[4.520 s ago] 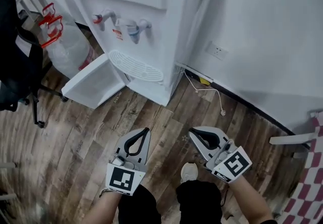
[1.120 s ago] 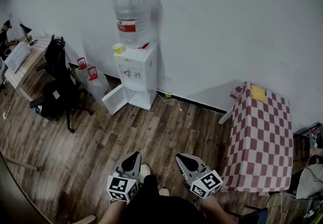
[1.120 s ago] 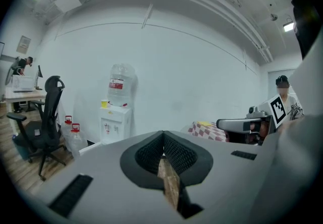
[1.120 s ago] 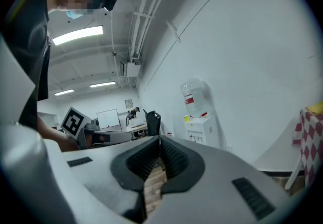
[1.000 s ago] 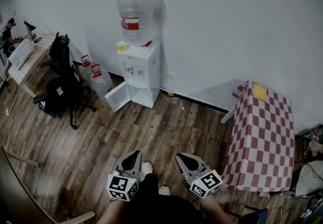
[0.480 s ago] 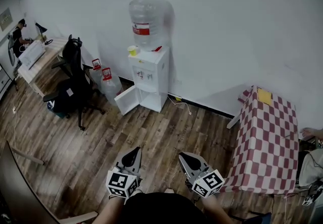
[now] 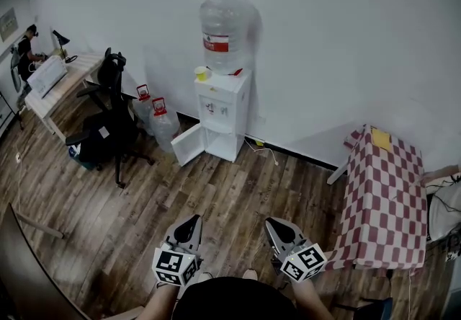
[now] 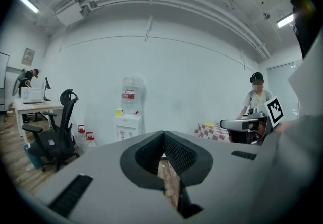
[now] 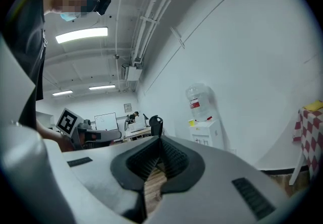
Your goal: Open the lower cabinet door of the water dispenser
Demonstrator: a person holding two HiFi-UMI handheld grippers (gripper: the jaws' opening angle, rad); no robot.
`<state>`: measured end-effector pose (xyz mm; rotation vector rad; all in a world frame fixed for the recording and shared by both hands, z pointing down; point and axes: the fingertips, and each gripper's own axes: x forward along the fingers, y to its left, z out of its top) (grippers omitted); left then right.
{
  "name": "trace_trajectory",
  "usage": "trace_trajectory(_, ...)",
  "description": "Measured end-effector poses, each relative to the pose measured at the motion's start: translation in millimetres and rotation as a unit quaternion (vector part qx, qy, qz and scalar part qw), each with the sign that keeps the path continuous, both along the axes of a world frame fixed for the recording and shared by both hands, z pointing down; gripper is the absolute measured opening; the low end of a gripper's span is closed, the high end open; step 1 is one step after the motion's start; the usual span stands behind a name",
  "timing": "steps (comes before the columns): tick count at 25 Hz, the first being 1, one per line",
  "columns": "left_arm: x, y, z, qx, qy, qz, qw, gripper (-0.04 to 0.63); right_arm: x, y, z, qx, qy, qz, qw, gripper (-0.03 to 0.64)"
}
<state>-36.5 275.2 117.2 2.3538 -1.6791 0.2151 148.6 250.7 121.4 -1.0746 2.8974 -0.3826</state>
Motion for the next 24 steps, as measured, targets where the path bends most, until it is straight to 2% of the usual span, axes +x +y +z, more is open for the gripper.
trace_trajectory(11,-63,18,5,-0.001,0.026,-0.005,0.9996,0.014,-42,27,-2,-0.001,0.025,0.025,0.999,0.023)
trace_trajectory(24,-80,10,7,-0.002,0.031,0.010,0.9995,0.014,-56,20,-3,-0.001,0.038,0.037,0.999,0.023)
